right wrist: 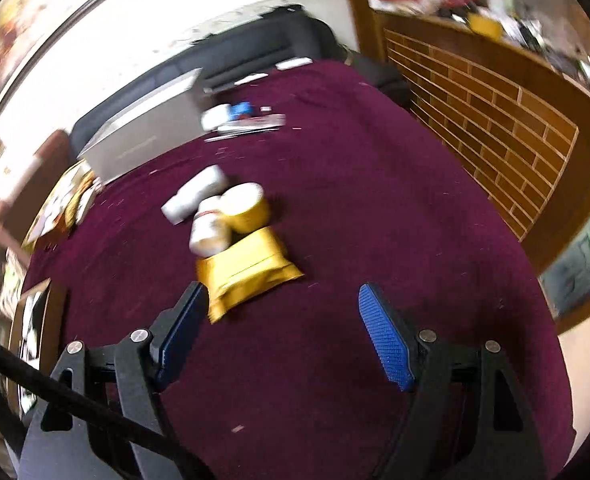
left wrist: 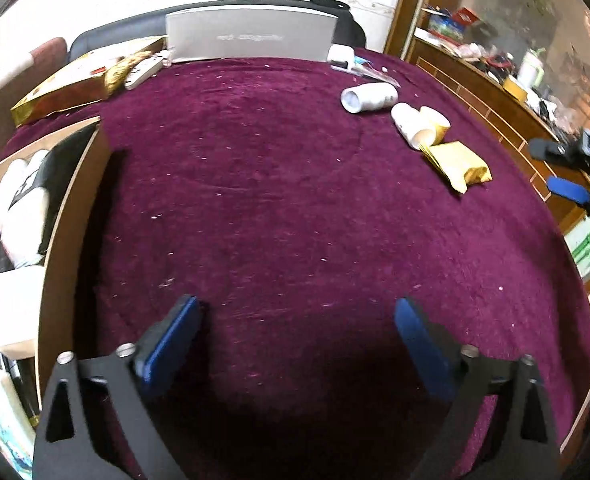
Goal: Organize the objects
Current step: 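Move both open grippers back toward the bottles and yellow packet, then grasp the yellow packet with the right gripper while the left grasps a white pill bottle, then carry the yellow packet and pill bottle to the tray and open both grippers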
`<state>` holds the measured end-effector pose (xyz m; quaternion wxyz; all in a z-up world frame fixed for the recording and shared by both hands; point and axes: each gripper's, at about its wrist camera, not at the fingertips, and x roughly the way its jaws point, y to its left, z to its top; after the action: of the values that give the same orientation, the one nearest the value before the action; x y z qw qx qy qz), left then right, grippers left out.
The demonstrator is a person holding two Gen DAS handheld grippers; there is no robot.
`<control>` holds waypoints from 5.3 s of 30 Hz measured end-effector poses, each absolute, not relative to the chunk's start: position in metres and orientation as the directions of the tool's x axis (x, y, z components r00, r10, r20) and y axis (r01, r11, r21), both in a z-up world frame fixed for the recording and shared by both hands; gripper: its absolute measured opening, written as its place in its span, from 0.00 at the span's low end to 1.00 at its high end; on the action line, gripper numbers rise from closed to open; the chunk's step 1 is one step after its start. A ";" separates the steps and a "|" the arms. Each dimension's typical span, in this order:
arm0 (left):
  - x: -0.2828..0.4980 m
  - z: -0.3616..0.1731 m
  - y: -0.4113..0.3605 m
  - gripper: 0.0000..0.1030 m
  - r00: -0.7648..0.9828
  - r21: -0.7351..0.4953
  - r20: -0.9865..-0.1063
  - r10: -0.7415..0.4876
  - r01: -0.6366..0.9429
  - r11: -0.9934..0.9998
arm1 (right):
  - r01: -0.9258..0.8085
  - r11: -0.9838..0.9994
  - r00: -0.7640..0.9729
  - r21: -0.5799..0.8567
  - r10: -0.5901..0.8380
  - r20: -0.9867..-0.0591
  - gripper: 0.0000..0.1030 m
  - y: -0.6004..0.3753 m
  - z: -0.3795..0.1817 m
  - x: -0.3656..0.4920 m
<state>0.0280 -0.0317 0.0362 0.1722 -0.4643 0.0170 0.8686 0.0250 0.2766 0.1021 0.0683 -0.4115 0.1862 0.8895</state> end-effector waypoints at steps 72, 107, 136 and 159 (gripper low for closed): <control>-0.113 0.048 0.136 0.28 -0.514 -0.020 -0.810 0.283 -0.458 -0.889 | -0.326 -0.872 -0.652 0.366 -0.072 -0.755 0.44 0.297 0.046 0.019; 0.110 0.120 -0.277 0.28 -0.778 -0.190 -0.624 0.070 0.064 -0.980 | -0.218 -0.870 -0.712 0.443 -0.168 -0.681 0.41 0.269 0.073 0.033; 0.089 0.039 -0.258 0.28 -0.658 -0.228 -0.730 0.183 -0.018 -0.974 | 0.327 -0.851 -0.514 0.412 -0.526 -0.678 0.42 -0.026 0.127 0.042; 0.084 0.048 -0.306 0.27 -0.679 -0.297 -0.704 0.206 0.017 -0.955 | 0.400 -0.821 -0.381 0.407 -0.552 -0.742 0.42 -0.097 0.103 0.013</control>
<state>0.0841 -0.3060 0.0484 0.0522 -0.3972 -0.1409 0.9054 0.0127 -0.0972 0.1026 -0.2879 -0.4762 0.0801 0.8270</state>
